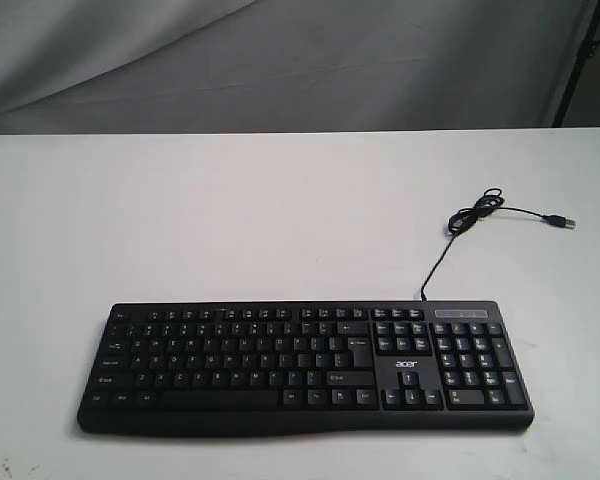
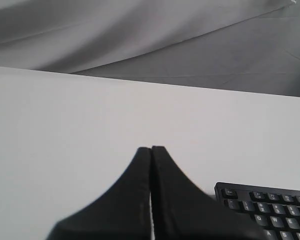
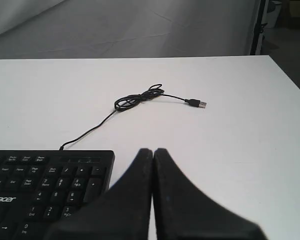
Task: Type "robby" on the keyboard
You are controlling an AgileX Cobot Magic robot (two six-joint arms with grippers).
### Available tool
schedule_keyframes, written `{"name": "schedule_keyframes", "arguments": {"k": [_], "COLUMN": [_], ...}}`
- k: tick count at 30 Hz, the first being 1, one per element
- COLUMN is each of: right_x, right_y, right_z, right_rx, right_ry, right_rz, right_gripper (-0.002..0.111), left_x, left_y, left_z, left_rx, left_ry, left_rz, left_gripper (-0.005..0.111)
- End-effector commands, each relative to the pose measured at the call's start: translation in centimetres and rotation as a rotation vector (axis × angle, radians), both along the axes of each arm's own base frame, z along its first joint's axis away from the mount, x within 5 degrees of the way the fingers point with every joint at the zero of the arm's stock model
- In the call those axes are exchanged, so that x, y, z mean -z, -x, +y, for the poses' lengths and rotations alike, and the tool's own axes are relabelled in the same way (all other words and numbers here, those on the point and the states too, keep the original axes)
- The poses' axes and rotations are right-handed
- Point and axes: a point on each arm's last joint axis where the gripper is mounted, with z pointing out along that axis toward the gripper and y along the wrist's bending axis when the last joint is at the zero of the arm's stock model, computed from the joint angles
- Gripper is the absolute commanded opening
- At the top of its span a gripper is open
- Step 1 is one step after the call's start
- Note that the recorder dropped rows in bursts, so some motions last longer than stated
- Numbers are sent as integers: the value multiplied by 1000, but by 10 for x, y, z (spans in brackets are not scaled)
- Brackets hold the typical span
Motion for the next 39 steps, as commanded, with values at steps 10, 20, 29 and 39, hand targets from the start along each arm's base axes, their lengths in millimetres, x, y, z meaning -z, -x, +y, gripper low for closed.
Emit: {"name": "schedule_keyframes", "arguments": {"k": [10, 20, 29, 39], "right_x": [-42, -119, -113, -99], "right_y": [5, -25, -62, -94], "right_z": [-1, 0, 5, 45], "right_rx": [11, 8, -6, -239], "right_ry": [1, -15, -68, -38], "right_rz": [-87, -70, 71, 340], "right_gripper": [0, 0, 0, 0], "left_x": [1, 1, 1, 1], "left_y": [0, 0, 0, 0], "left_z": [0, 0, 0, 0], "left_rx": [4, 4, 4, 4], "left_ry": [13, 13, 13, 13], "left_rz": [-2, -2, -2, -2], "left_gripper": [0, 0, 0, 0]}}
